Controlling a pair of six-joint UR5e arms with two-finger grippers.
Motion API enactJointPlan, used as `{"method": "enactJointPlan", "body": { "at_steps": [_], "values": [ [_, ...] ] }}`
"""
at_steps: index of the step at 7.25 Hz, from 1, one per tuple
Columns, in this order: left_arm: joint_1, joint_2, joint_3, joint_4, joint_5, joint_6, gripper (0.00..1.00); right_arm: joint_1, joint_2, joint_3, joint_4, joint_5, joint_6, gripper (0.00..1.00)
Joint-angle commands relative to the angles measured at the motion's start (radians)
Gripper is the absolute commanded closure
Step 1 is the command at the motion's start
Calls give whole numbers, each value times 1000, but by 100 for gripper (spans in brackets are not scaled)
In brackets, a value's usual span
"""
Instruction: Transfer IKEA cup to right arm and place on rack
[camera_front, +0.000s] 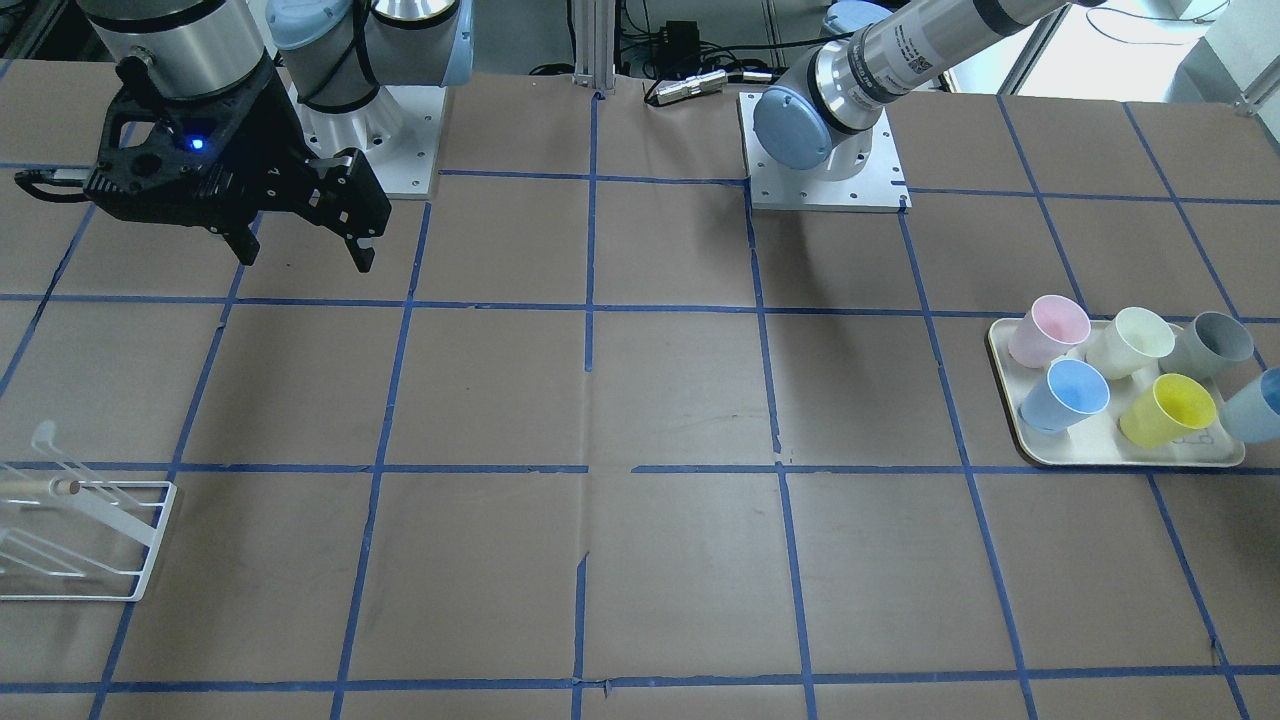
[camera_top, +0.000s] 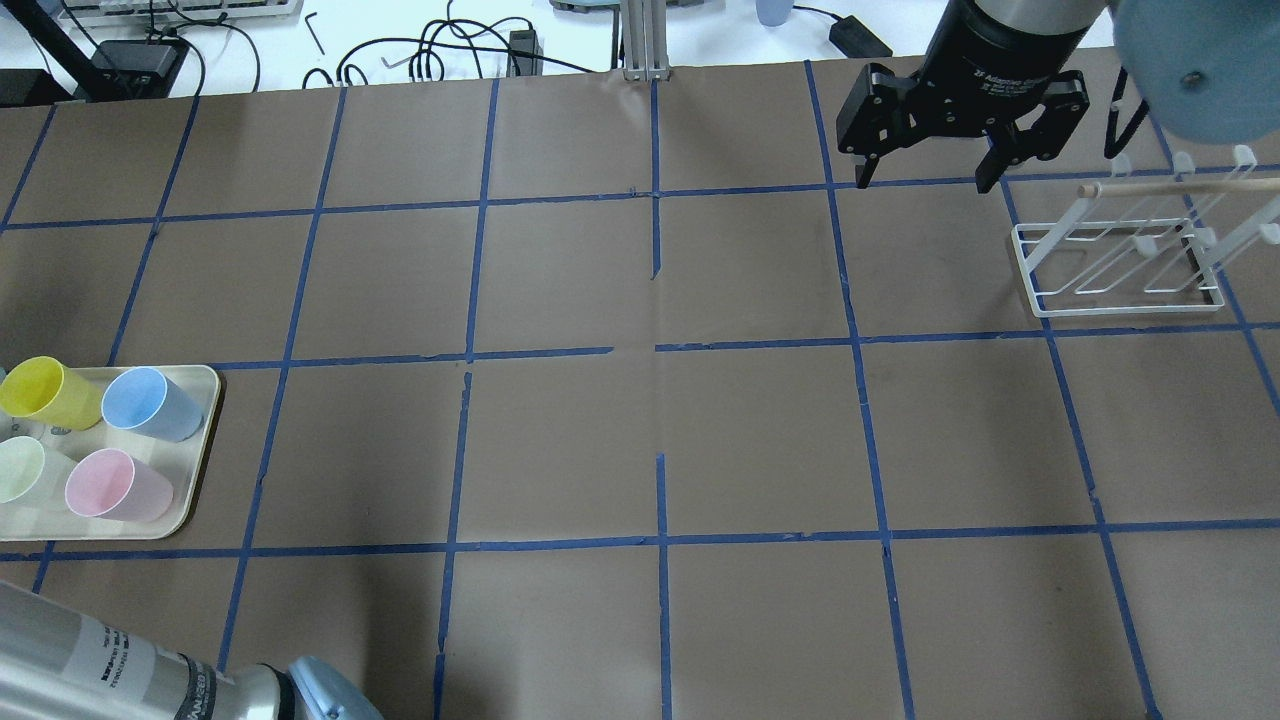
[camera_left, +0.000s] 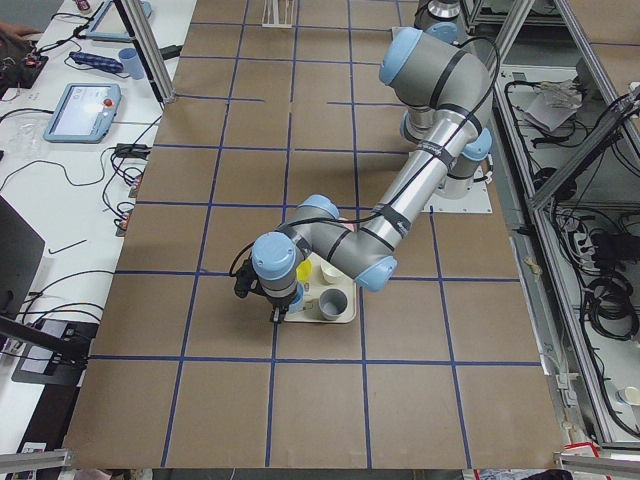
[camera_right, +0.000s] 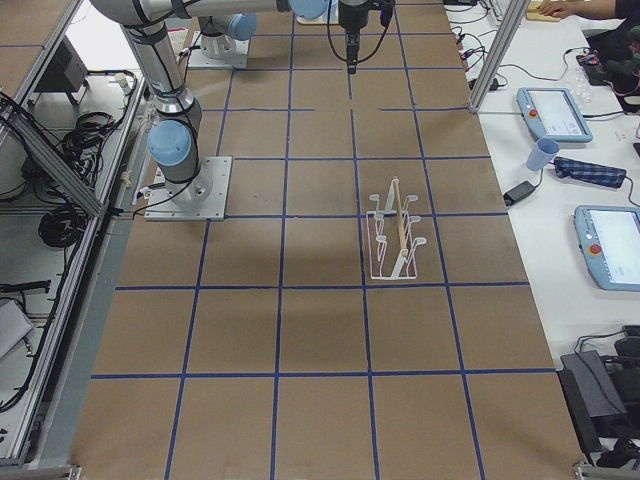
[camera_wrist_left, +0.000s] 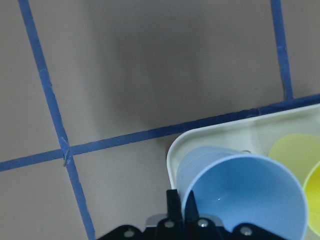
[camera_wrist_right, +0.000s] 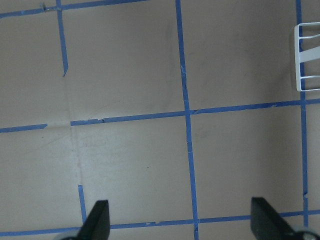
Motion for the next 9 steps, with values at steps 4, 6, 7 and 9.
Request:
{"method": "enactJointPlan", "body": {
  "at_steps": [4,6,7,9],
  "values": [
    [-36,114,143,-504,-272,14,100,-2,-5,-2,5,-10,-4,0],
    [-136,178,131,-719,-358,-64,100,-10,-5,-8,10,-17,-4,0],
    [-203,212,108,-791,-399,-125,100,-11,-5,-10,11,-17,-5,0],
    [-364,290,-6,-807,-511,-301,100,-59,-3,-27,16,-5,-68,0]
  ]
}}
